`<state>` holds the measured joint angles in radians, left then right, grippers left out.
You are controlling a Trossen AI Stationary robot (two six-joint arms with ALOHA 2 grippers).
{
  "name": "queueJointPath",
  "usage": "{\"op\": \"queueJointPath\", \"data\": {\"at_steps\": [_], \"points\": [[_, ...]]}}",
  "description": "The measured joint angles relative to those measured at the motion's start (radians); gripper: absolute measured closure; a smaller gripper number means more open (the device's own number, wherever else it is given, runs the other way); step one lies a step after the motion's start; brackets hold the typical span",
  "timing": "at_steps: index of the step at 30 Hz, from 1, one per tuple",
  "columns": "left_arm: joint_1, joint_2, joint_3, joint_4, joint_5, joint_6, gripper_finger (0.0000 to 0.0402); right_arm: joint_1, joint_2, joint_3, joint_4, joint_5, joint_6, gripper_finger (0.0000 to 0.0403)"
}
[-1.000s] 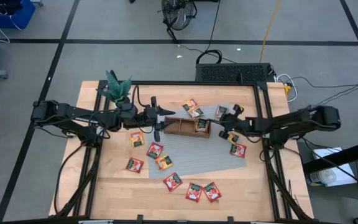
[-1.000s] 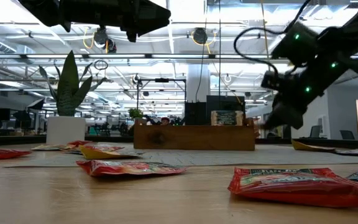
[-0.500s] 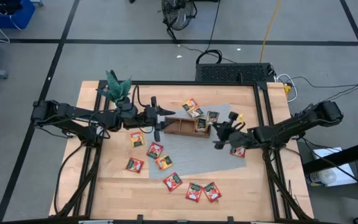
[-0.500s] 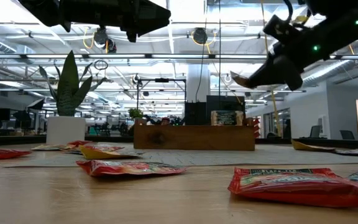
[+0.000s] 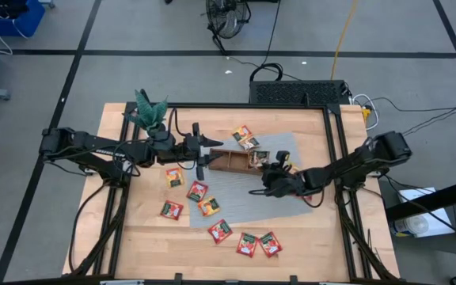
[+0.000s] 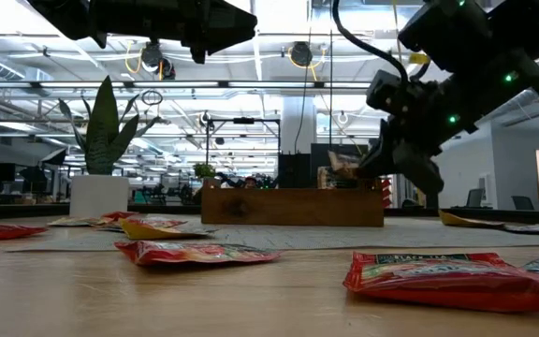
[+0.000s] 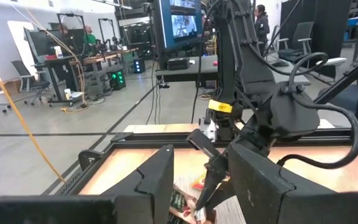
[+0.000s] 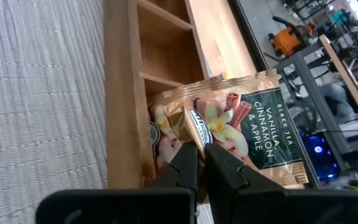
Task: Pick & Place Tea
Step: Put the top right brown tea into the right part of the wooden organizer
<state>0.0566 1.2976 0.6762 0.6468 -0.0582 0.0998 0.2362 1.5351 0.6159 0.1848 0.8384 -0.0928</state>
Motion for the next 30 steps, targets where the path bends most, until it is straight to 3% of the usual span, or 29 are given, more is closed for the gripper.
{"op": "queueJointPath", "data": {"at_steps": [9,14,19,30], "points": [[0.000,0.000,0.000,0.000,0.000,0.000,0.0245,-0.006,0.001,0.000,0.037,-0.006,-0.041,0.0369],[0.000,0.000,0.000,0.000,0.000,0.000,0.0245,-0.034,0.001,0.000,0.044,-0.103,-0.052,0.0367],[0.000,0.000,0.000,0.000,0.000,0.000,0.0245,-0.068,0.001,0.000,0.051,-0.110,-0.023,0.0357],[0.000,0.000,0.000,0.000,0.000,0.000,0.0245,-0.080,0.000,0.000,0.051,-0.108,-0.018,0.0287]]}}
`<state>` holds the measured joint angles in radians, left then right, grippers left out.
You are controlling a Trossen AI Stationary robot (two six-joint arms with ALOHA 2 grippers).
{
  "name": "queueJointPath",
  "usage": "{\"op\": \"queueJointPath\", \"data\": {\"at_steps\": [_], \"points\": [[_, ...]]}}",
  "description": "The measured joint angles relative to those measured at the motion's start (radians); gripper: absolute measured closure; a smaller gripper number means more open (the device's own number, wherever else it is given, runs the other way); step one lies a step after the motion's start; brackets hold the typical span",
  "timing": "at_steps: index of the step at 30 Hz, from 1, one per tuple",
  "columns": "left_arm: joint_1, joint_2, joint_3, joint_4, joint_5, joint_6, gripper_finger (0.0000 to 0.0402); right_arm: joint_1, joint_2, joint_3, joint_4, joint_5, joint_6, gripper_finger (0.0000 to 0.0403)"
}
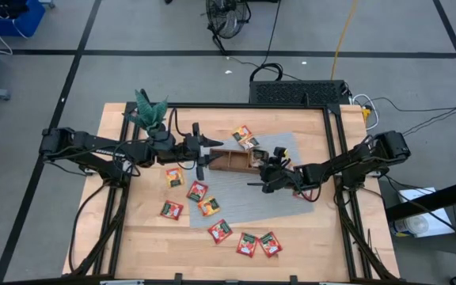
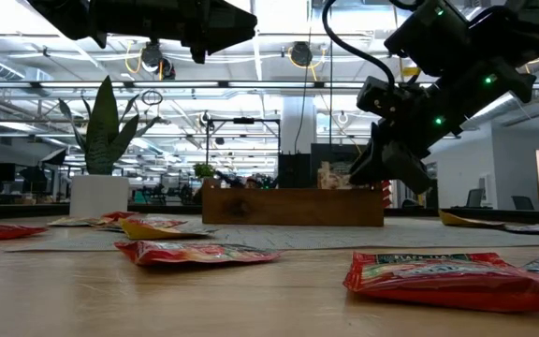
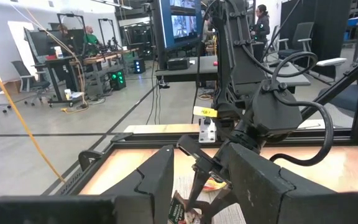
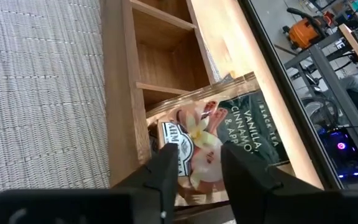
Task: Pick & Place Tea
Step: Put the top right brown tea into the right part of the wooden organizer
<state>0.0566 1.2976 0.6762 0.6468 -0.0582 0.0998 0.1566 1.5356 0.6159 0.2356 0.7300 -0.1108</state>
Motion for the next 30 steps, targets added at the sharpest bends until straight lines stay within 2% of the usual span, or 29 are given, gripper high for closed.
{"op": "queueJointPath", "data": {"at_steps": [4,7,11,13,15,17,21,25,30], "points": [[0.000,0.000,0.000,0.000,0.000,0.000,0.0245,0.000,0.000,0.000,0.001,0.006,-0.017,0.0265],[0.000,0.000,0.000,0.000,0.000,0.000,0.0245,0.010,-0.006,0.000,0.024,0.061,-0.065,0.0256],[0.000,0.000,0.000,0.000,0.000,0.000,0.0245,0.033,-0.025,0.000,0.103,0.153,-0.178,0.0256],[0.000,0.000,0.000,0.000,0.000,0.000,0.0245,0.041,-0.051,-0.001,0.154,0.156,-0.245,0.0262],[0.000,0.000,0.000,0.000,0.000,0.000,0.0245,0.040,-0.086,0.000,0.179,0.114,-0.288,0.0274],[0.000,0.000,0.000,0.000,0.000,0.000,0.0245,0.026,-0.122,0.028,0.112,0.043,-0.275,0.0300],[0.000,0.000,0.000,0.000,0.000,0.000,0.0245,-0.040,-0.145,0.183,-0.275,-0.183,-0.162,0.0386],[0.000,0.000,0.000,0.000,0.000,0.000,0.0245,-0.087,-0.064,0.282,-0.489,-0.277,-0.121,0.0401],[0.000,0.000,0.000,0.000,0.000,0.000,0.0245,-0.110,0.038,0.299,-0.503,-0.342,-0.138,0.0402]]}}
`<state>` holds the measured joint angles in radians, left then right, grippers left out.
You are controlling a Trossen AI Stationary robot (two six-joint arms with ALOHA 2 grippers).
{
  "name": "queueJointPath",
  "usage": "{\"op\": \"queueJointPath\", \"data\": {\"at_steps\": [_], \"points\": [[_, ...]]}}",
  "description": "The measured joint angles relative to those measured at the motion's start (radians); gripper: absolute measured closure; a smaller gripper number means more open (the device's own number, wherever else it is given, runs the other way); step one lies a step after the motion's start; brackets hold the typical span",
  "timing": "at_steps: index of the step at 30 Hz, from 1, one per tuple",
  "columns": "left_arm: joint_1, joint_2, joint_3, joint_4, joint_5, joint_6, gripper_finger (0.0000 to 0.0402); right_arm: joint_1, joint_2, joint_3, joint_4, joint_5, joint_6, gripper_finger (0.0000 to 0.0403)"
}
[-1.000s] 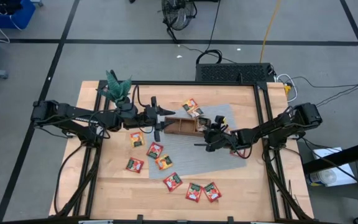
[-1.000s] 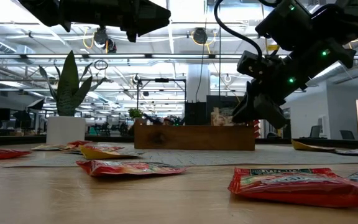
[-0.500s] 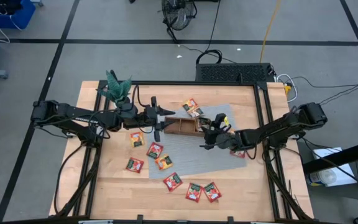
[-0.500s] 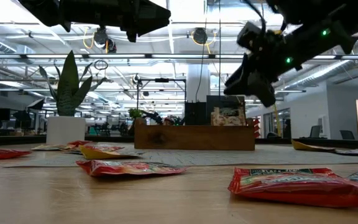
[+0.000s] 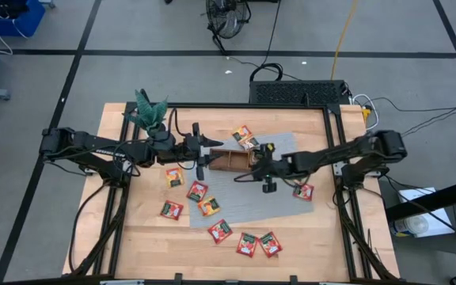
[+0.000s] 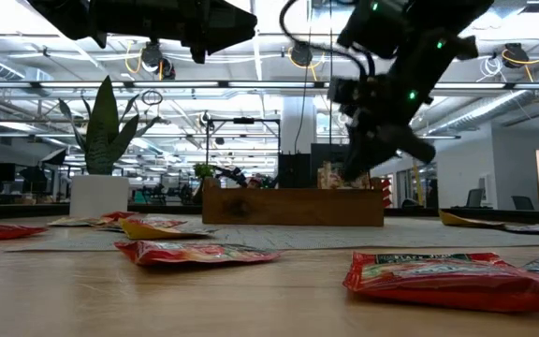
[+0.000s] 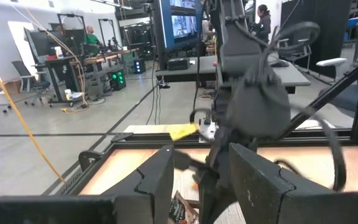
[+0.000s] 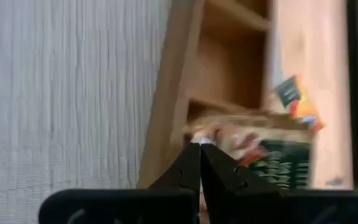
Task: Pick & Place Tea
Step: Put the top right brown tea into the right part of the wooden organizer, then put the top brown tea into the right part of the wooden organizer
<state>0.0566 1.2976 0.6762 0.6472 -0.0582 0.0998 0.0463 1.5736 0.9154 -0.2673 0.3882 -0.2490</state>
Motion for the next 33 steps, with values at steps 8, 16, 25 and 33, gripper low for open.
{"op": "queueJointPath", "data": {"at_steps": [8,16,25,33], "points": [[0.000,0.000,0.000,0.000,0.000,0.000,0.0245,-0.015,0.088,0.002,0.019,0.008,0.000,0.0403],[0.000,0.000,0.000,0.000,0.000,0.000,0.0245,-0.010,0.114,0.004,0.019,0.016,0.003,0.0403],[0.000,0.000,0.000,0.000,0.000,0.000,0.0245,0.028,0.040,-0.003,-0.014,-0.023,0.022,0.0403],[0.000,0.000,0.000,0.000,0.000,0.000,0.0245,0.068,-0.061,-0.003,0.004,-0.011,0.031,0.0403]]}}
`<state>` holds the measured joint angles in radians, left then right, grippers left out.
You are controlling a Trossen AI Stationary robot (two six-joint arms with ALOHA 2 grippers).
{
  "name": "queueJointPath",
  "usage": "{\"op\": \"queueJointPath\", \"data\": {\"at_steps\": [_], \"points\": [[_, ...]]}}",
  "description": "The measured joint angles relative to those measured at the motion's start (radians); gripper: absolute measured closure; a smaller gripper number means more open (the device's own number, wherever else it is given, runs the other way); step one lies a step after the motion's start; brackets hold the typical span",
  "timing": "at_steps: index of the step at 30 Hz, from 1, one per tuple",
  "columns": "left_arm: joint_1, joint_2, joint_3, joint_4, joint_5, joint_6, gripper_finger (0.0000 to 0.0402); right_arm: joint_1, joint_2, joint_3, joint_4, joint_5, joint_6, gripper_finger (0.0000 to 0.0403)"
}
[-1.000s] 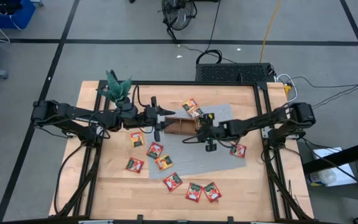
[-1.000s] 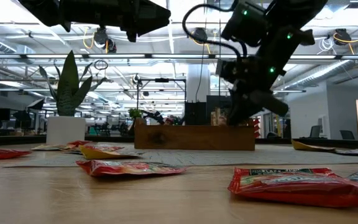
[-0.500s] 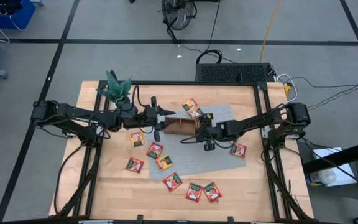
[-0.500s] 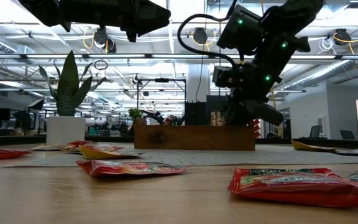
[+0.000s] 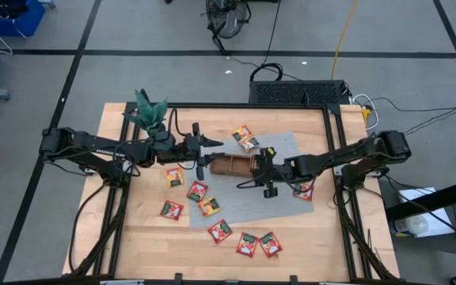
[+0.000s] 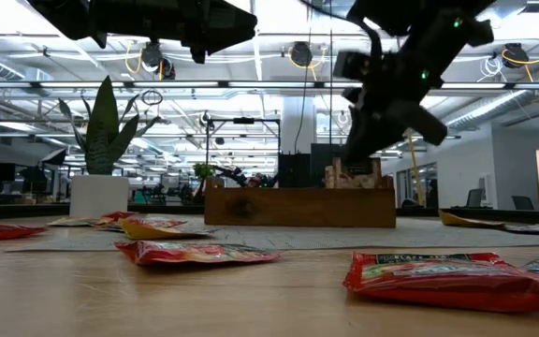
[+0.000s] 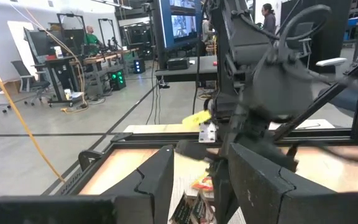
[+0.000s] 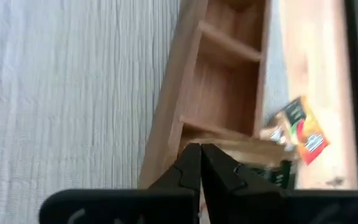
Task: Pick & Place Tea
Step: Put the top brown tea into the right part of the wooden organizer
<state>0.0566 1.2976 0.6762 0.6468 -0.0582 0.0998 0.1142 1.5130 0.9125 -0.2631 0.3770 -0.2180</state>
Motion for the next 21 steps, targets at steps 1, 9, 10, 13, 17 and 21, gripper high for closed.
{"op": "queueJointPath", "data": {"at_steps": [1,9,10,13,17,21], "points": [[0.000,0.000,0.000,0.000,0.000,0.000,0.0245,0.002,-0.013,0.000,0.003,0.006,0.000,0.0403],[0.000,0.000,0.000,0.000,0.000,0.000,0.0245,-0.039,-0.106,-0.019,0.003,0.152,-0.030,0.0403],[0.000,0.000,0.000,0.000,0.000,0.000,0.0245,-0.051,-0.120,-0.034,0.004,0.179,-0.034,0.0403],[0.000,0.000,0.000,0.000,0.000,0.000,0.0245,-0.092,-0.185,-0.094,0.015,0.197,-0.022,0.0403],[0.000,0.000,0.000,0.000,0.000,0.000,0.0245,-0.164,-0.307,-0.212,0.122,0.196,-0.025,0.0403],[0.000,0.000,0.000,0.000,0.000,0.000,0.0245,-0.318,-0.382,-0.280,0.251,0.044,-0.080,0.0403]]}}
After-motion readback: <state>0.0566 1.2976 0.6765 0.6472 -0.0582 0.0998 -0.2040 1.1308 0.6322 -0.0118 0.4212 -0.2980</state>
